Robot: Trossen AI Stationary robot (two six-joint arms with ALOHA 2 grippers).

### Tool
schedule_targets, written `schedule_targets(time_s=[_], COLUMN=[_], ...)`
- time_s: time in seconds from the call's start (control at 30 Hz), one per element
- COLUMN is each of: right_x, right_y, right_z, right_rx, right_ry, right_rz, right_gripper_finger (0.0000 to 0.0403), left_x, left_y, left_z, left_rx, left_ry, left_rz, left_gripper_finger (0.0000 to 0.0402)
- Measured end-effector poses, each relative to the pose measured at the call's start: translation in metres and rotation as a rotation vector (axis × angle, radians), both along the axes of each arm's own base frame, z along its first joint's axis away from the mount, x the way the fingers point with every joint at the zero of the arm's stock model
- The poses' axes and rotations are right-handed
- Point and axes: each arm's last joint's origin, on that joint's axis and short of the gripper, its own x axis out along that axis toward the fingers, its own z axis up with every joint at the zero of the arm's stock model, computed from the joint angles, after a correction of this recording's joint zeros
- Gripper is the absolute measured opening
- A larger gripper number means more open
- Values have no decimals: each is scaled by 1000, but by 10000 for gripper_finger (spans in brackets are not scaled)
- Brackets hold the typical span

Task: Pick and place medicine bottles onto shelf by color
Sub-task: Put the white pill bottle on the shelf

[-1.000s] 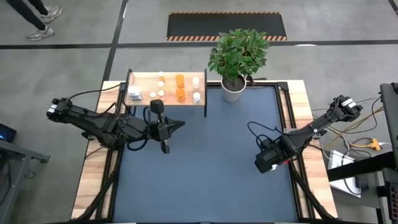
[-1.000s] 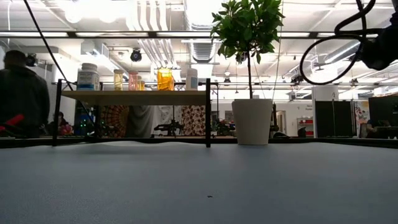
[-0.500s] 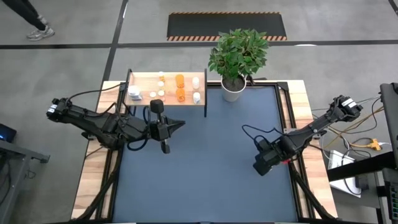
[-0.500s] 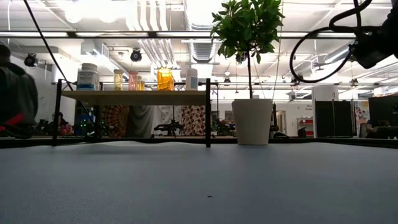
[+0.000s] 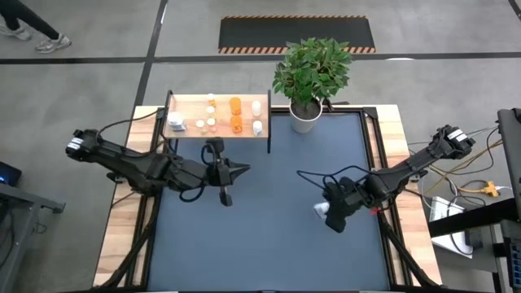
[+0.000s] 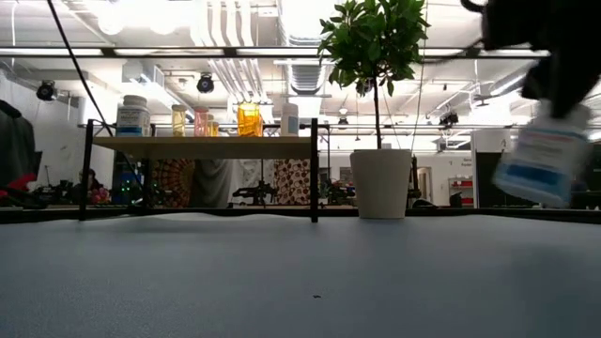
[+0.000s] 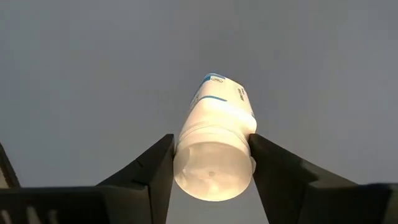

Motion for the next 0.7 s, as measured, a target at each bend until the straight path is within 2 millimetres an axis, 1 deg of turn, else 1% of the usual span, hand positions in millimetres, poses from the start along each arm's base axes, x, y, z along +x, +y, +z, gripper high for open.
schedule_targets(time_s=[0.17,0.3,0.47,0.57,0.7], right_x=[15,27,40,48,57], right_y=[-2,-2,0,2,5], right_z=[7,7,1,-4,-13], right_rx=[-123,-214,-305,-355,-407], right_ry=[-168,-257,-299,-310,-324], right_rz=[135,251,402,483,571], right_gripper_finger=[174,174,174,174,174], left_x=[21,35,45,51,59], left_y=[-8,-12,-16,-19,-24], left_z=[-9,-18,-31,-39,-52], left_rx=[-21,-100,-208,-288,-382], left_ry=[-41,-74,-73,-65,-36], left_rz=[0,15,47,31,2], left_gripper_finger=[5,5,6,7,23])
